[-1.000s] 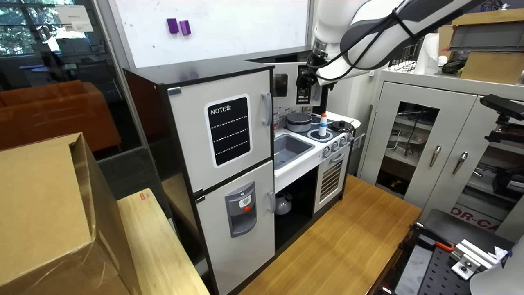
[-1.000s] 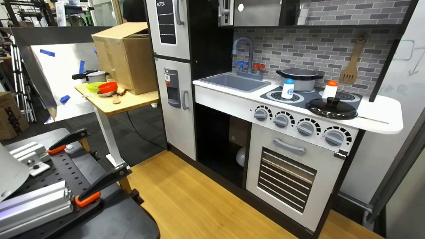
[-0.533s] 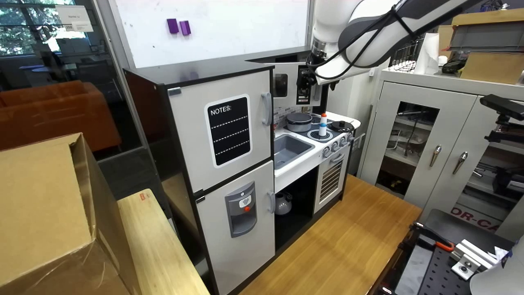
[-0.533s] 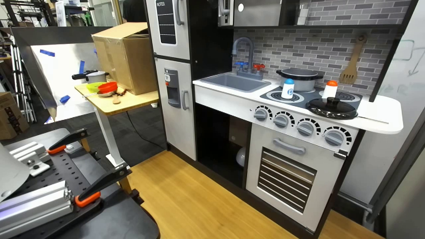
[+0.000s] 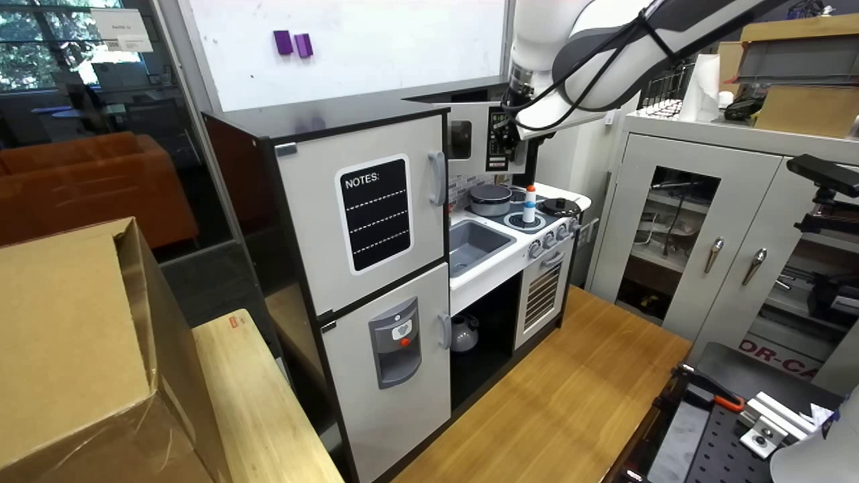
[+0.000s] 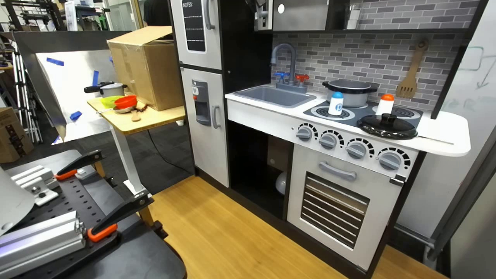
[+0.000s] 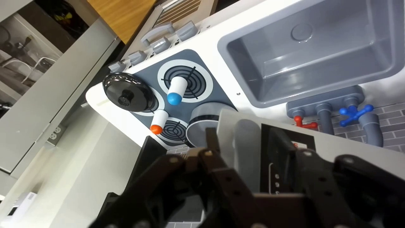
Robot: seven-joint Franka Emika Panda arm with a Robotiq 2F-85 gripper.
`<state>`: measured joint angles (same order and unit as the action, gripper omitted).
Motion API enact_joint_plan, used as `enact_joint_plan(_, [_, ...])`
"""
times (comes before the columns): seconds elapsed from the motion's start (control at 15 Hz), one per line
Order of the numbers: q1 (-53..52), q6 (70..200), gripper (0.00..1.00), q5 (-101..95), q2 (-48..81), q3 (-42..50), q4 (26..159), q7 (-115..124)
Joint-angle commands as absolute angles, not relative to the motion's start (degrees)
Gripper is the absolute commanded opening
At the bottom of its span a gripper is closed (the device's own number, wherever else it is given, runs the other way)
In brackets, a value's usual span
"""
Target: Close the microwave door
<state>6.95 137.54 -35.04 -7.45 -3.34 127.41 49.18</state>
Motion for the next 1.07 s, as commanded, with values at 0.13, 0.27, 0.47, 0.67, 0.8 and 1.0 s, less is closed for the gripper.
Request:
enact_joint_plan(0.13, [5.98, 135.99, 0.05, -35.17, -5.96, -2.63, 125.80, 49.35])
enact_joint_plan(0.27, [5.98, 136.07, 0.10, -34.96, -5.99, -2.48, 125.79, 49.73])
enact_joint_plan(0.47, [6.02, 136.22, 0.11, -34.81, -6.00, -2.30, 125.88, 50.00])
enact_joint_plan(0.67, [6.31, 136.48, 0.11, -35.42, -5.59, -2.01, 125.54, 50.34])
enact_joint_plan(0.8, [6.66, 137.05, 0.11, -37.03, -4.37, -1.70, 124.46, 50.71])
enact_joint_plan(1.0, [6.96, 138.05, 0.10, -39.62, -0.72, -0.32, 119.99, 51.48])
